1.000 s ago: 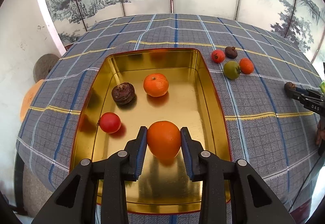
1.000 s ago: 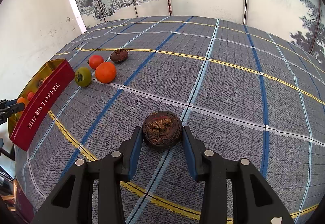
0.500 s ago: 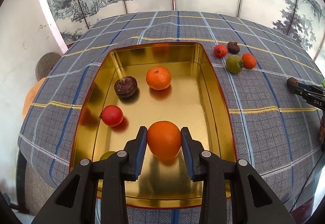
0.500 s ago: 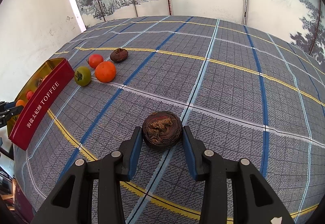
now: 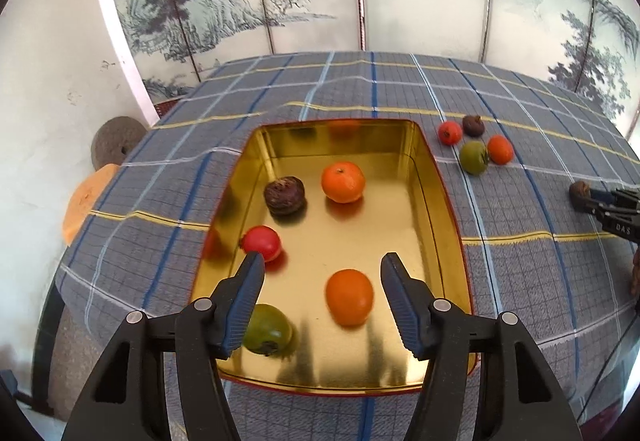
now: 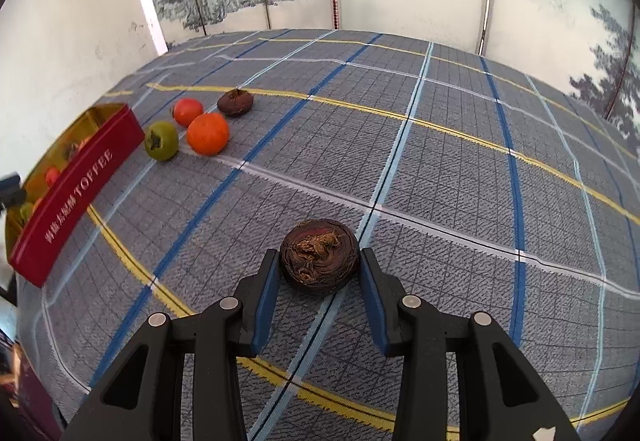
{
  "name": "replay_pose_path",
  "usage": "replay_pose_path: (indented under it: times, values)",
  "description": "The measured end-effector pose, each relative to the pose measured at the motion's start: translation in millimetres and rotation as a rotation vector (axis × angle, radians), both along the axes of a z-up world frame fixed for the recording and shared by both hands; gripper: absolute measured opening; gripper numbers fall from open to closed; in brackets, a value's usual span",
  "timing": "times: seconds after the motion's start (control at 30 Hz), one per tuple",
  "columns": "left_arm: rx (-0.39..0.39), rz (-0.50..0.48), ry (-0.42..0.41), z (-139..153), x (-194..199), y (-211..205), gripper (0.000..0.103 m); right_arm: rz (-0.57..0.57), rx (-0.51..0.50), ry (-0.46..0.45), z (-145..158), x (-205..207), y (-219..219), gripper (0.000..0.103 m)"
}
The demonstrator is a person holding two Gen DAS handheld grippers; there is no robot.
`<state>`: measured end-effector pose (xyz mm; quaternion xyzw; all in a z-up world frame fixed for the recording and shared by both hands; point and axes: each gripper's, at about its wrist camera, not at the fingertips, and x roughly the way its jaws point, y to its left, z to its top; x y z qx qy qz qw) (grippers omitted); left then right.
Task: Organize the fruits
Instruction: 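Lower the mandarin into the tin and open the left gripper, then carry the brown wrinkled fruit into the tin and open the right gripper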
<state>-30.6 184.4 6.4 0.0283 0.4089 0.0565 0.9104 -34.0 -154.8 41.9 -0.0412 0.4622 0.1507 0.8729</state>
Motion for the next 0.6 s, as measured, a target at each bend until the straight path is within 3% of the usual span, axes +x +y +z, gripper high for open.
replay_pose_path:
  times: [0.27, 0.43, 0.6]
  values:
    - [0.012, 0.039, -0.024, 0, -12, 14, 0.061, 0.084, 0.124, -0.032, 42, -15, 41, 0.036]
    - [-0.011, 0.065, -0.031, -1, -19, 27, 0.061, 0.255, 0.167, -0.039, 68, -20, 115, 0.036]
    - [0.002, 0.088, -0.035, -2, -28, 38, 0.061, 0.376, 0.218, -0.008, 75, -17, 183, 0.036]
